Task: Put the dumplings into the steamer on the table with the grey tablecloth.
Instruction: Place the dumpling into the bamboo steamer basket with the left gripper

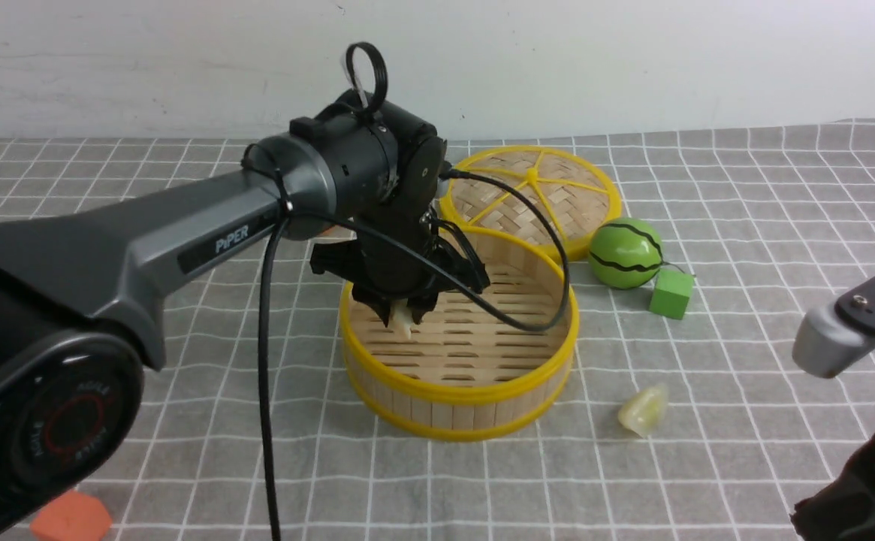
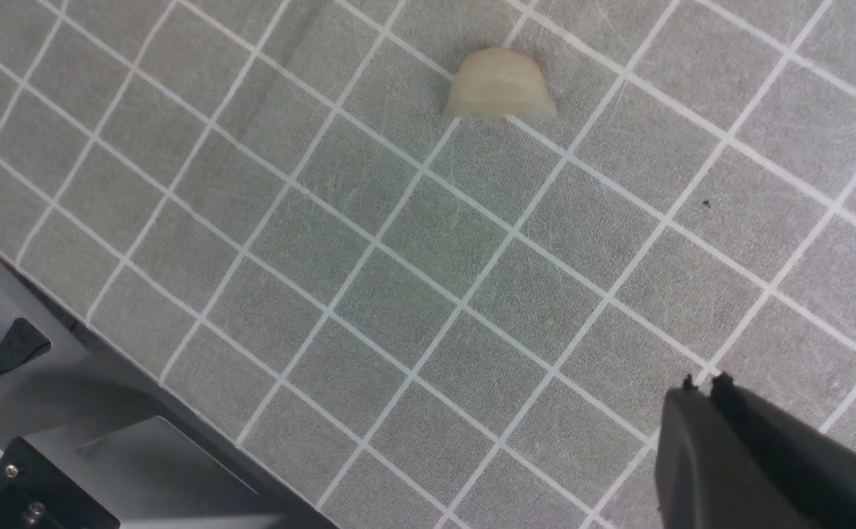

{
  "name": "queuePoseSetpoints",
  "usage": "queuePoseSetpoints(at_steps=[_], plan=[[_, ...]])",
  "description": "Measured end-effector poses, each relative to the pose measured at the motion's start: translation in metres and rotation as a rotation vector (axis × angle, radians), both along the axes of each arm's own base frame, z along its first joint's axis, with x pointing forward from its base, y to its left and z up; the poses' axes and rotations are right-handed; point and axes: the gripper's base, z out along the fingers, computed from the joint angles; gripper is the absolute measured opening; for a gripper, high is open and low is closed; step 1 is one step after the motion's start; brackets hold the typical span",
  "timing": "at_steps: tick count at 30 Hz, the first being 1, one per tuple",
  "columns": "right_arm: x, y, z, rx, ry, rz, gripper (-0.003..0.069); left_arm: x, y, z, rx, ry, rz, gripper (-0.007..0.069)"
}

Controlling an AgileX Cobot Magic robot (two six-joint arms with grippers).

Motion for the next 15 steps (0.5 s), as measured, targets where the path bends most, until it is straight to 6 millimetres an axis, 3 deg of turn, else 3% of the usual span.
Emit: queuePoseSetpoints(at_steps=[5, 9, 12, 13, 15], plan=[[0.001, 0.001, 0.0, -0.001, -0.024, 0.027, 0.0022, 0.001, 0.0, -0.004, 0.003, 0.005, 0.021, 0.0344], [0.005, 0.003, -0.001, 0.003, -0.031, 0.045, 0.0029, -0.002, 0.002, 0.009, -0.005, -0.008, 0.024, 0.0399], [0.012, 0.013, -0.003, -0.01, -0.023, 0.108, 0.0037, -0.008, 0.006, 0.043, -0.019, -0.043, 0.021, 0.0406], [0.012, 0.013, -0.003, -0.01, -0.023, 0.108, 0.0037, -0.008, 0.006, 0.043, -0.019, -0.043, 0.021, 0.0406], [0.017, 0.032, -0.003, -0.04, -0.037, 0.21, 0.0055, -0.02, 0.013, 0.09, -0.058, -0.114, -0.002, 0.0401]])
